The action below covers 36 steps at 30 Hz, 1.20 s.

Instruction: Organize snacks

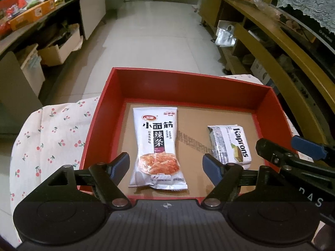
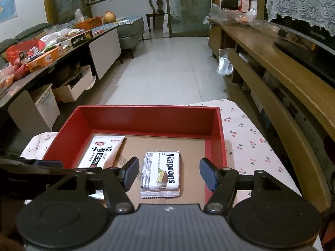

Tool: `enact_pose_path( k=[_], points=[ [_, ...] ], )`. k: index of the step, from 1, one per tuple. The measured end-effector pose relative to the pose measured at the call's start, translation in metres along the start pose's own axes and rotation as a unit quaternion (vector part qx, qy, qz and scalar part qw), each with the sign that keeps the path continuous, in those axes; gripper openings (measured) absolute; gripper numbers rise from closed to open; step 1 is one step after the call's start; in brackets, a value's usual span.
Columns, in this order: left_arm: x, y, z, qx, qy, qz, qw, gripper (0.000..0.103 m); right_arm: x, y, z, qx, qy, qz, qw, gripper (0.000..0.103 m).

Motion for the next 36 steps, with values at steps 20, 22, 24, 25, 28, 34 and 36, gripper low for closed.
enact_pose_path(
  k=[20,22,24,25,28,34,36],
  points=[
    [-0.043,0.040,0.015,-0.009,0.015,0.005,0.9998,0.084,-0.040,0.040,0.005,-0.009,-0.022,0.019,1.000,0.071],
    [-0.048,0.051,0.020,-0.017,0.017,0.010,0.9997,0.084,-0.045,0.046,0.010,-0.013,-0.027,0.022,0.999,0.071],
    [-0.054,0.061,0.024,-0.024,0.020,0.015,0.9994,0.084,-0.050,0.051,0.015,-0.019,-0.035,0.024,0.999,0.071],
    [-0.057,0.066,0.026,-0.028,0.020,0.017,0.9993,0.084,-0.052,0.054,0.018,-0.023,-0.038,0.024,0.999,0.071],
    [-0.065,0.082,0.031,-0.044,0.023,0.022,0.9986,0.084,-0.058,0.061,0.024,-0.033,-0.042,0.027,0.998,0.071],
    [-0.076,0.110,0.043,-0.093,0.032,0.032,0.9946,0.085,-0.068,0.072,0.026,-0.035,-0.046,0.030,0.998,0.072],
    [-0.076,0.116,0.045,-0.111,0.034,0.034,0.9926,0.086,-0.069,0.074,0.025,-0.035,-0.046,0.031,0.998,0.072]
  ],
)
Point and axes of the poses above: each gripper's, at about its wrist camera, not at the fingertips, and x roughly the way its jaws point, z to its left, y to its underside, the point moved 9 cm from there along x, roughly the way its jaws point, and after that the axes turned 10 degrees about y, right-handed, at the moved point
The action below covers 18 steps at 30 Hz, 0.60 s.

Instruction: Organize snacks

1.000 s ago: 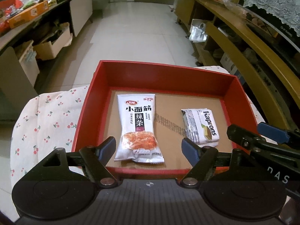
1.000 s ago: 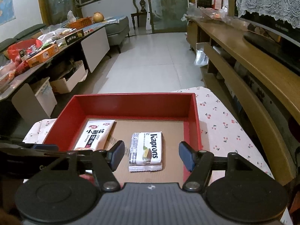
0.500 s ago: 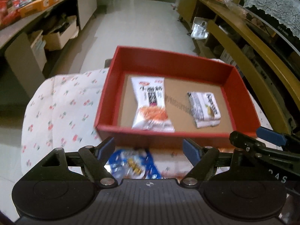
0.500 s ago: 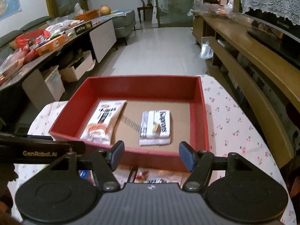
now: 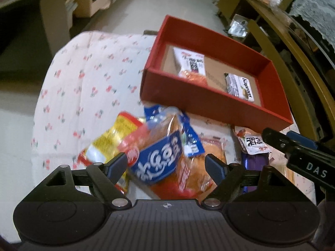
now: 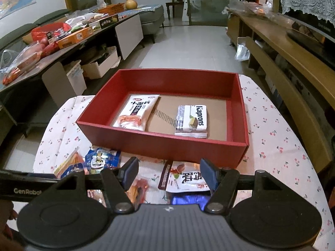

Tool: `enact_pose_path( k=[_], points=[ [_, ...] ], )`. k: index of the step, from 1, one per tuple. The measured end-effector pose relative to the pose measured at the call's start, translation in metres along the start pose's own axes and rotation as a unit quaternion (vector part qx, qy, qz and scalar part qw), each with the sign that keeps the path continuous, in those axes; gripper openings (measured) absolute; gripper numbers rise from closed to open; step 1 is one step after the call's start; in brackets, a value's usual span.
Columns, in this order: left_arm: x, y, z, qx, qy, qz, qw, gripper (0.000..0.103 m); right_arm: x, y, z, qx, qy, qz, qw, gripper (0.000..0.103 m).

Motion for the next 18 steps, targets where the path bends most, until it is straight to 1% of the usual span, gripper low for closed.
enact_pose_path(
  k=[2,4,5,8,10,12,13,14,16,18],
  points=[
    [0.004,0.004,0.002,-0.014,-0.003,0.003,0.9999,0.089,-0.001,0.001,-0.001,0.000,0.000,0.000,1.000,0.072],
    [0.012,0.007,0.003,-0.029,-0.005,0.008,0.9995,0.089,-0.002,0.002,-0.003,0.001,-0.002,0.001,1.000,0.072],
    [0.015,0.008,0.003,-0.034,-0.007,0.007,0.9994,0.093,-0.003,0.002,-0.004,0.002,-0.003,0.000,1.000,0.072],
    [0.023,0.005,0.001,-0.037,-0.025,-0.006,0.9990,0.102,-0.005,0.002,-0.008,0.005,-0.007,0.000,1.000,0.072],
    [0.027,0.002,-0.001,-0.037,-0.034,-0.014,0.9987,0.102,-0.005,0.003,-0.013,0.007,-0.008,0.002,1.000,0.072],
    [0.030,0.000,-0.006,-0.025,-0.044,-0.023,0.9985,0.101,-0.005,0.004,-0.017,0.008,-0.007,0.003,1.000,0.072],
    [0.031,0.000,-0.009,-0.014,-0.051,-0.025,0.9983,0.096,-0.005,0.005,-0.019,0.009,-0.005,0.005,1.000,0.072],
    [0.030,0.000,-0.013,0.000,-0.057,-0.026,0.9980,0.090,-0.004,0.006,-0.021,0.010,-0.002,0.007,1.000,0.072],
    [0.031,0.002,-0.023,0.035,-0.065,-0.024,0.9969,0.080,-0.003,0.006,-0.026,0.015,0.004,0.011,1.000,0.072],
    [0.030,0.006,-0.032,0.067,-0.065,-0.021,0.9954,0.077,-0.002,0.007,-0.030,0.020,0.008,0.013,1.000,0.072]
  ],
)
Point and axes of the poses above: each gripper's, at about its wrist camera, not at the fingertips, and x roughly the way its jaws point, z to its left, y to its underside, the point moved 9 cm from there along x, roughly the way its jaws point, and after that the axes turned 10 degrees about y, right-handed, at the moved point
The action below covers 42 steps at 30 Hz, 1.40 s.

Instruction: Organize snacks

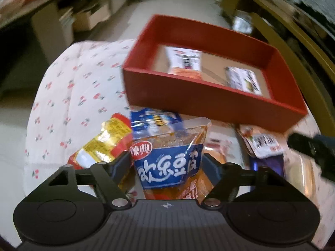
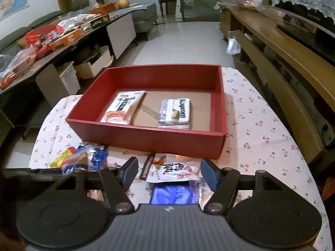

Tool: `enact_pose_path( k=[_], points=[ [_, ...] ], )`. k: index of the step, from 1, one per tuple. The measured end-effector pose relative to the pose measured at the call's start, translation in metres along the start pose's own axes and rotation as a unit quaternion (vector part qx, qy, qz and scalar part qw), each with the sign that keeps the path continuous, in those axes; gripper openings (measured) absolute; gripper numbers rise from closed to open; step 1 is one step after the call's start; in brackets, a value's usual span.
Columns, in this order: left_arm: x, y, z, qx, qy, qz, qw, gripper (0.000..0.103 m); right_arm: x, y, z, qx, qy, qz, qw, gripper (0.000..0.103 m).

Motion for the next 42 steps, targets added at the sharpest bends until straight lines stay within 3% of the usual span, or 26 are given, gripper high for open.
enact_pose_path(
  k=[10,17,21,25,32,35,36,42],
  points=[
    [0.002,0.030,-0.025,0.049,0.047,0.039,0.9969,0.071,-0.002,0.007,-0.004,0.004,0.003,0.008,1.000,0.072],
    [0.015,0.042,-0.028,0.058,0.051,0.066,0.9948,0.082,0.000,0.022,-0.022,0.025,0.014,0.034,0.999,0.072],
    [0.015,0.045,-0.030,0.069,0.047,0.066,0.9943,0.083,0.004,0.028,-0.039,0.048,0.024,0.049,0.997,0.076],
    [0.012,0.049,-0.037,0.084,0.050,0.069,0.9928,0.064,0.008,0.030,-0.051,0.064,0.032,0.058,0.996,0.078],
    [0.008,0.046,-0.031,0.062,0.069,0.072,0.9931,0.058,0.014,0.035,-0.044,0.044,0.032,0.072,0.996,0.078],
    [0.005,0.045,-0.031,0.059,0.077,0.071,0.9927,0.057,0.008,0.027,-0.060,0.070,0.042,0.056,0.995,0.079],
    [0.004,0.045,-0.032,0.061,0.079,0.071,0.9925,0.051,0.007,0.026,-0.068,0.085,0.045,0.056,0.994,0.082],
    [0.002,0.045,-0.034,0.058,0.093,0.077,0.9910,0.051,0.020,0.039,-0.078,0.101,0.046,0.092,0.990,0.084]
  ],
)
Point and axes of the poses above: each gripper's, at about its wrist camera, not at the fingertips, and x roughly the way its jaws point, z to its left, y to its underside, the point moved 9 cm from there along x, roughly the way its jaws point, and after that the axes turned 10 degrees about y, right-handed, at the moved point
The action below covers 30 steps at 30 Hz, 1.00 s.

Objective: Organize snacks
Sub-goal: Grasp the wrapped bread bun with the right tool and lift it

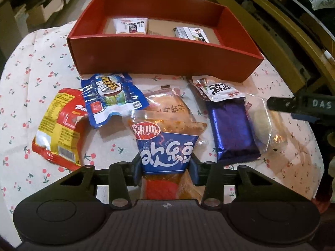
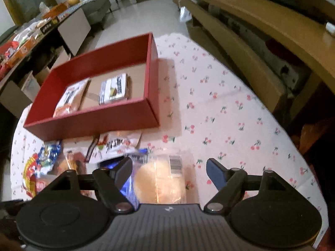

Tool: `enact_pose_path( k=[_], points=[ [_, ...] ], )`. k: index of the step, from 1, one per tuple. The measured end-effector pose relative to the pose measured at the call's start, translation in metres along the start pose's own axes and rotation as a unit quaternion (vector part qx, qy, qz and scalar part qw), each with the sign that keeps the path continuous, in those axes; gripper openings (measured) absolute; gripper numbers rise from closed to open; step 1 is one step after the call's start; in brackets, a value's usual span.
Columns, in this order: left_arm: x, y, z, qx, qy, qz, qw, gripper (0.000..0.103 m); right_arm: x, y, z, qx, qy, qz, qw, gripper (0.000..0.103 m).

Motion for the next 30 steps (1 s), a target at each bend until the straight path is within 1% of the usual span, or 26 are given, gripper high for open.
enact_pose_path(
  k=[4,6,8,11,13,14,15,18,21,25,30],
  points=[
    [0.004,0.002,-0.002,0.001,0.007,0.008,0.9999,0.055,0.005,0.004,0.005,-0.007,-0.016,0.014,1.000,0.089],
    [0.007,0.004,-0.002,0.000,0.009,0.013,0.9999,0.058,0.011,0.007,0.008,-0.013,-0.012,0.025,1.000,0.089],
    [0.009,0.004,-0.004,0.003,0.012,0.013,0.9998,0.063,0.020,0.012,0.008,-0.023,-0.003,0.039,0.999,0.090],
    [0.011,0.004,-0.005,0.012,0.008,0.013,0.9998,0.068,0.035,0.018,0.008,-0.023,-0.005,0.061,0.998,0.091],
    [0.011,0.004,-0.005,0.015,0.007,0.013,0.9998,0.068,0.036,0.017,0.009,-0.024,-0.003,0.051,0.998,0.084],
    [0.011,0.004,-0.005,0.015,0.007,0.014,0.9998,0.068,0.034,0.016,0.010,-0.021,-0.008,0.049,0.999,0.073],
    [0.011,0.004,-0.004,0.014,0.008,0.014,0.9998,0.067,0.031,0.015,0.010,-0.017,-0.012,0.045,0.999,0.066],
    [0.011,0.004,-0.004,0.015,0.001,0.015,0.9998,0.063,0.025,0.014,0.012,-0.021,-0.012,0.036,0.999,0.065],
    [0.009,0.004,-0.004,0.013,-0.002,0.015,0.9998,0.055,0.015,0.016,0.018,-0.040,-0.007,0.022,0.999,0.065],
    [0.004,0.005,-0.004,0.010,-0.001,0.012,0.9999,0.050,-0.001,0.012,0.022,-0.041,-0.010,-0.005,0.999,0.064],
    [-0.004,0.004,-0.005,0.003,0.002,0.003,1.0000,0.046,-0.018,0.014,0.022,-0.033,-0.020,-0.023,0.999,0.064]
  ],
)
Point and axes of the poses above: each gripper's, at about its wrist camera, not at the fingertips, and x roughly the way its jaws point, z to its left, y to its underside, the point moved 9 cm from there along x, roughly the way its jaws point, and after that the axes turned 10 degrees about y, right-handed, at the moved point
